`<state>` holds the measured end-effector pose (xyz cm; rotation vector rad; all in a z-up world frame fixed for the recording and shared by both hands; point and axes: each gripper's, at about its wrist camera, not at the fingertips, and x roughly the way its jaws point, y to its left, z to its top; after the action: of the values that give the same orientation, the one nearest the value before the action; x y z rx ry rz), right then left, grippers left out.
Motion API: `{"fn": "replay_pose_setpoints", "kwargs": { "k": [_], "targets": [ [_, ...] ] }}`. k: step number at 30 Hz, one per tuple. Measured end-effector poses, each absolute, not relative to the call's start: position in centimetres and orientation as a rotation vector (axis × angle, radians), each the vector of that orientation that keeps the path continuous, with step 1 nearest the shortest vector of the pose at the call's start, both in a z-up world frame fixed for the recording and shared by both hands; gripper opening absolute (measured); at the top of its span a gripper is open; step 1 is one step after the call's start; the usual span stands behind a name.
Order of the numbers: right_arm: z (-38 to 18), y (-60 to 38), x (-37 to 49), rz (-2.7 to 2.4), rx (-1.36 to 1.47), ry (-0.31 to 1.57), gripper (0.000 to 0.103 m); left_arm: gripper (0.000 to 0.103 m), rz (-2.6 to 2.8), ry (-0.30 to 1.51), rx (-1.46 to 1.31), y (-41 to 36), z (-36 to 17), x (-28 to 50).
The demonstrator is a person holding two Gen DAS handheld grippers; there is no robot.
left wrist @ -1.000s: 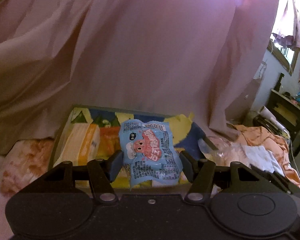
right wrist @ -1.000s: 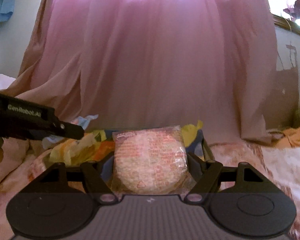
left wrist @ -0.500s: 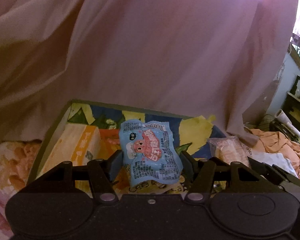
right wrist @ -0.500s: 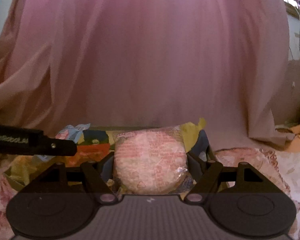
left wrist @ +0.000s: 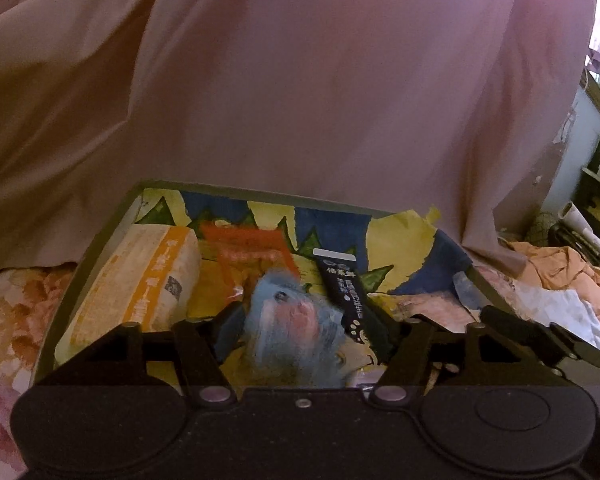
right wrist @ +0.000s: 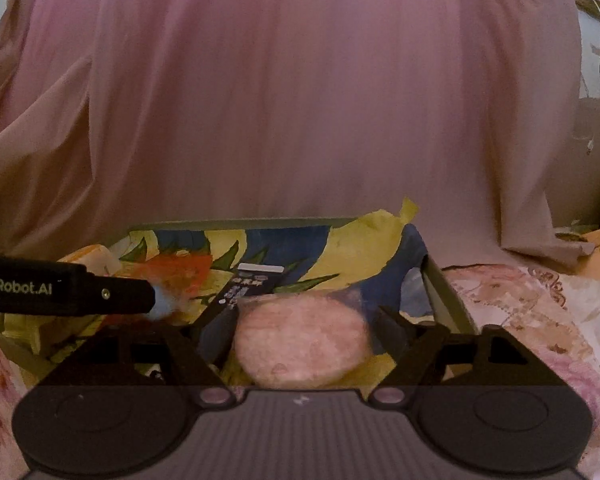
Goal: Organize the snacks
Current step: 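Lower both snacks into the tray and open both tools, then withdraw both open tools from the tray back toward the remaining snacks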
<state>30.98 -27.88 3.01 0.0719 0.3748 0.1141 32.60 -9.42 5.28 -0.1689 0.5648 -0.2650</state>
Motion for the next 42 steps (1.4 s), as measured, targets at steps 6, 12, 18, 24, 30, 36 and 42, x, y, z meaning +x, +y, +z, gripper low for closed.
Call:
{"fn": "replay_pose_setpoints", "kwargs": {
  "k": [6, 12, 18, 24, 30, 36, 42],
  "targets": [
    [4.2, -28.2, 29.2, 0.097, 0.007, 0.322, 0.096, 0.085, -0.253, 0.541, -0.169, -9.3, 6.7, 31.3],
    [7.0, -29.3, 25.7, 0.083, 0.026, 0.253, 0.103, 0.098, -0.244, 0.471, -0.184, -8.7, 9.0, 28.5],
    [9.4, -30.1, 21.4, 0.074, 0.036, 0.187, 0.103, 0.102, -0.229, 0.382, -0.199, -7.8, 11.2, 24.3],
    [10.4, -30.8, 16.4, 0.049, 0.062, 0.121, 0.103, 0.102, -0.203, 0.321, -0.199, -6.8, 12.1, 19.8],
    [10.1, -30.8, 12.6, 0.033, 0.069, 0.104, 0.103, 0.102, -0.184, 0.296, -0.198, -5.9, 11.8, 15.9],
    [8.5, -30.2, 9.1, 0.042, 0.045, 0.136, 0.103, 0.102, -0.188, 0.296, -0.176, -5.7, 10.6, 12.8],
    [6.2, -29.7, 5.9, 0.038, -0.004, 0.201, 0.103, 0.102, -0.201, 0.327, -0.162, -5.1, 8.9, 10.2]
  ]
}}
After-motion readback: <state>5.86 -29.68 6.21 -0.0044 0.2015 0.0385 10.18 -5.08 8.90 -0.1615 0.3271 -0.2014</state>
